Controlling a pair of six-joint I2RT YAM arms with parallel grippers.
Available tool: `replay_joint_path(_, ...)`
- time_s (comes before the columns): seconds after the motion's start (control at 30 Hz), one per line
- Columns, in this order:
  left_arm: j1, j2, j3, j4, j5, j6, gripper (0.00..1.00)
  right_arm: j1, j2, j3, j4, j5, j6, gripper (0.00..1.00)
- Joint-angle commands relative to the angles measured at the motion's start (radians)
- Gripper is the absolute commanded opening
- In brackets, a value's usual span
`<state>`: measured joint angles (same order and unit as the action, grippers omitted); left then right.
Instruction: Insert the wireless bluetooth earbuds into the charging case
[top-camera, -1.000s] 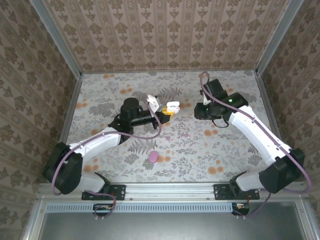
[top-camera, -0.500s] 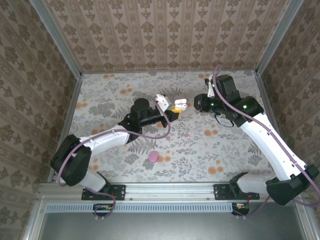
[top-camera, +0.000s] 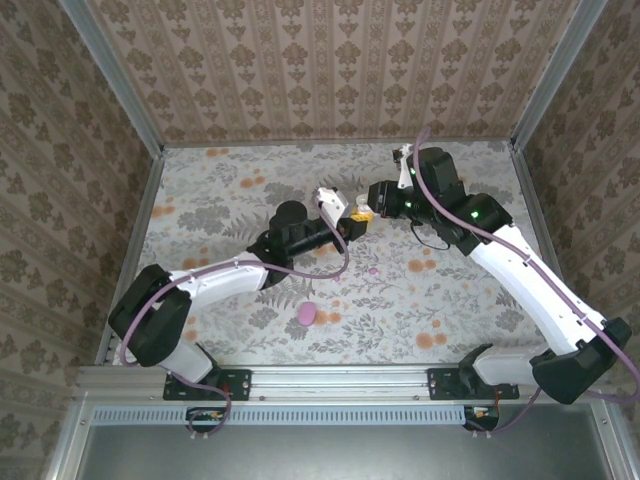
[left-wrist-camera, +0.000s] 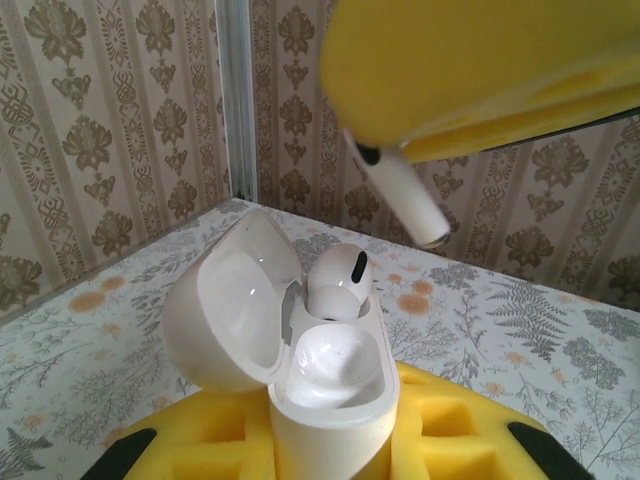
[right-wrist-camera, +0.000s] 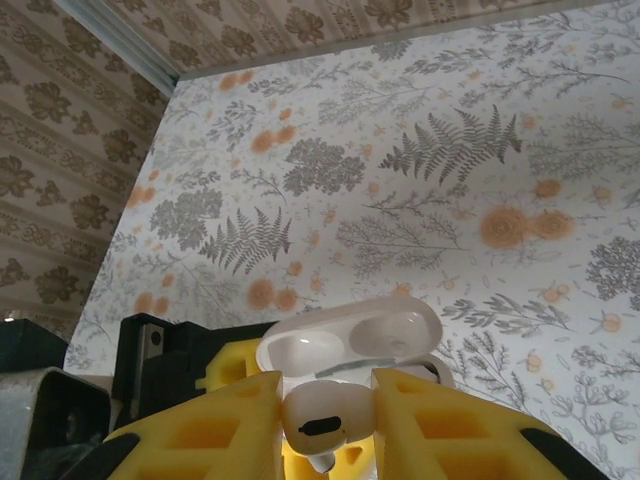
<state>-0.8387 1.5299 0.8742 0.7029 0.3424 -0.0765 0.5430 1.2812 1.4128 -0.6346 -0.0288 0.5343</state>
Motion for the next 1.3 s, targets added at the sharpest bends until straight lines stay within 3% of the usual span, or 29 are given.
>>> replay_joint_path(0.0,-0.01,0.001,0.037,0.053,-0.011,-0.026,0.07,0.019,0.016,-0.023,0.052,0.027,0.023,0.27)
replay_joint_path(1.27,-0.023,-0.005,0.039,0.162,-0.055,-0.125,0.08,0.062,-0.026,-0.18,0.187,0.092,-0.003,0.28)
